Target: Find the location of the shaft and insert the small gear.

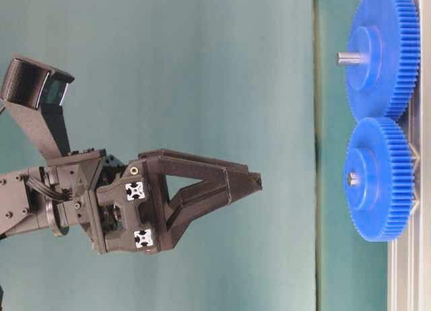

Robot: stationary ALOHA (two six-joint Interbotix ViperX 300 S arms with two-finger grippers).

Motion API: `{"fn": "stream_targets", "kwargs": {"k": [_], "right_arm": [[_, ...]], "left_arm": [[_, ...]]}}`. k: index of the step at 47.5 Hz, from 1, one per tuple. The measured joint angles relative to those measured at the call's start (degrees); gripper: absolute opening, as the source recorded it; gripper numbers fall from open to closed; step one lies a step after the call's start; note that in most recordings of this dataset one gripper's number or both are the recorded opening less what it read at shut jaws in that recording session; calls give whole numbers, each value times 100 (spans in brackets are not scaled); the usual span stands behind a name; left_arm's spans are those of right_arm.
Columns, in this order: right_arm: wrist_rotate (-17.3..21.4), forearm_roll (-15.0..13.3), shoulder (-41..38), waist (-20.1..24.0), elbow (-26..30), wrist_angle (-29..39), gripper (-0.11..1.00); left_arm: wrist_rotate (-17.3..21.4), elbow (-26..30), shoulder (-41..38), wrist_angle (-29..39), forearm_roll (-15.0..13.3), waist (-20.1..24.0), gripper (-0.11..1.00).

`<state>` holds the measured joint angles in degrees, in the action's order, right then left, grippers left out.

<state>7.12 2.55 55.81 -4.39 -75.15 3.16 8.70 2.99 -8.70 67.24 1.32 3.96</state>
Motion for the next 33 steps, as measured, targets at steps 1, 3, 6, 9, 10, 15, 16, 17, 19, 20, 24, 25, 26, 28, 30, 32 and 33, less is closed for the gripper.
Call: {"fn": "stream_targets", "kwargs": {"k": [1, 3, 6, 9, 10, 15, 16, 17, 19, 20, 24, 25, 26, 28, 30, 32, 33], "right_arm": [[0, 0, 0, 0, 0, 0, 2], [0, 0, 0, 0, 9, 0, 2], [0, 0, 0, 0, 0, 9, 2], [0, 0, 0, 0, 0, 0, 2], [0, 0, -9, 0, 0, 0, 2], [0, 0, 0, 0, 0, 0, 2], [0, 0, 0, 0, 9, 0, 2], [0, 0, -9, 0, 0, 0, 2], [0, 0, 0, 0, 0, 0, 2], [0, 0, 0, 0, 0, 0, 2], [0, 0, 0, 0, 0, 0, 2], [0, 0, 0, 0, 9, 0, 2], [0, 0, 0, 0, 0, 0, 2], [0, 0, 0, 0, 9, 0, 2], [0, 0, 0, 0, 9, 0, 2], [0, -9, 0, 0, 0, 0, 2], [0, 0, 0, 0, 9, 0, 2]], "left_arm": [[0, -9, 0, 0, 0, 0, 76], [0, -9, 0, 0, 0, 9, 76], [0, -9, 0, 9, 0, 0, 76], [0, 0, -9, 0, 0, 0, 76], [0, -9, -18, 0, 0, 9, 76], [0, -9, -35, 9, 0, 0, 76], [0, 0, -35, 9, 0, 0, 76], [0, 0, -35, 9, 0, 0, 76], [0, -9, -35, 9, 0, 9, 76], [0, -9, -35, 9, 0, 0, 76], [0, -9, -44, 18, 0, 9, 76], [0, -9, -53, 18, 0, 0, 76], [0, 0, -62, 18, 0, 0, 76], [0, -9, -62, 26, 0, 9, 76], [0, 0, -70, 26, 0, 9, 76], [0, 0, -79, 18, 0, 0, 76], [0, 0, -79, 18, 0, 0, 76]]}}
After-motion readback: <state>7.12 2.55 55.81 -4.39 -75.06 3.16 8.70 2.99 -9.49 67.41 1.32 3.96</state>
